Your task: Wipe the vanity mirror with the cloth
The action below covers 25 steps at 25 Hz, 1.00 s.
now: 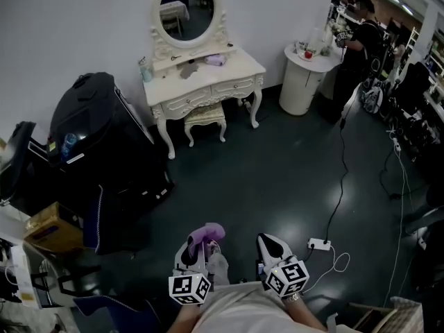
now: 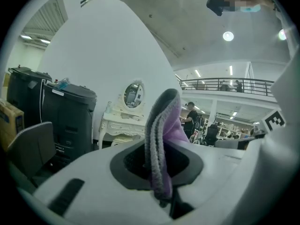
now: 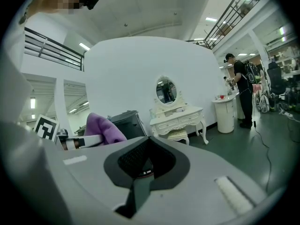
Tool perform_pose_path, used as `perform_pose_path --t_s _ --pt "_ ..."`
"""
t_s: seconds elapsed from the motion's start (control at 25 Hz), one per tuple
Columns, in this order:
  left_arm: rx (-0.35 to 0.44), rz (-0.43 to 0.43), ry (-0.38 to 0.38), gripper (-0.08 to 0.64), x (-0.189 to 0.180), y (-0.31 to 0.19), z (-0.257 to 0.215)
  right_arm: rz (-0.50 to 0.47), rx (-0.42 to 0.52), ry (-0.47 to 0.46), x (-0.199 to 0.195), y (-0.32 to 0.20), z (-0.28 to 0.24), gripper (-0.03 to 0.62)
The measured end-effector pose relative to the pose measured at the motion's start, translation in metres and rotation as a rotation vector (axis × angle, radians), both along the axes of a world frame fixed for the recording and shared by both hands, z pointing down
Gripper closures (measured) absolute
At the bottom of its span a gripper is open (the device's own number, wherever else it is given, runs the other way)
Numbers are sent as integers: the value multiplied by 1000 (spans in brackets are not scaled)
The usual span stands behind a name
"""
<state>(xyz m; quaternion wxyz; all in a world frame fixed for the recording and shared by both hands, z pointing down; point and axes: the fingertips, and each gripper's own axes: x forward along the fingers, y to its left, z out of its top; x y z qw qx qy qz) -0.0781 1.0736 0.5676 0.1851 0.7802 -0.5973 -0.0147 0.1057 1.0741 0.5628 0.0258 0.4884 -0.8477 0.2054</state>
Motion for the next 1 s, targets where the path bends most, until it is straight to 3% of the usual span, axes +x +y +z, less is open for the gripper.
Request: perform_pose_path --t_s 0.44,0.6,1.0 --pt "43 90 -7 505 -44 -182 -27 97 25 2 -36 -183 -26 584" --pt "42 102 -14 505 -60 -222 -32 131 16 -28 -47 -225 -32 584" --pt "-2 68 13 505 -65 -308 -15 96 12 -17 -62 -316 -21 584"
